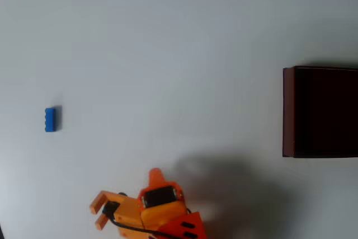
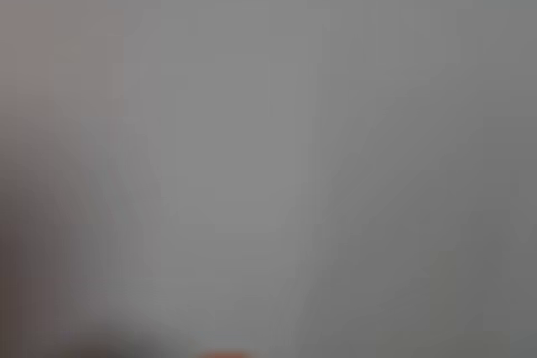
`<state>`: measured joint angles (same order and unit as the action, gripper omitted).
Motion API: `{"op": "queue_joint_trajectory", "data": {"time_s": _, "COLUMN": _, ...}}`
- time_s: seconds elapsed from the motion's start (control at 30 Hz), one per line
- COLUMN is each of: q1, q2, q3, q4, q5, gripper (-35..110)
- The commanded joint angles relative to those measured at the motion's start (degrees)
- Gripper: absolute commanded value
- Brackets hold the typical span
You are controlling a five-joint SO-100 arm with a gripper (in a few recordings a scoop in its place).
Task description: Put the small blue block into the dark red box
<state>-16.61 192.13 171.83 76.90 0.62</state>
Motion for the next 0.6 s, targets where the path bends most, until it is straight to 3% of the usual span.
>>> {"op": "queue_joint_trajectory", "data": {"time_s": 0.0, "q1": 0.00, "q2": 0.18, "q3": 0.35, "q4": 0.26, "q5": 5.89, "gripper": 0}}
{"op": "queue_joint_trajectory", "data": {"time_s": 0.1, "q1": -3.16, "q2": 0.26, "q3": -1.14, "q4": 0.35, "q5": 16.00, "gripper": 2}}
{"op": "queue_joint_trajectory", "data": {"time_s": 0.27, "q1": -3.08, "q2": -1.49, "q3": -7.21, "q4": 4.39, "q5": 45.26, "gripper": 6}}
{"op": "queue_joint_trajectory", "data": {"time_s": 0.57, "q1": -15.47, "q2": -27.42, "q3": -22.24, "q4": -0.35, "q5": 92.99, "gripper": 18}}
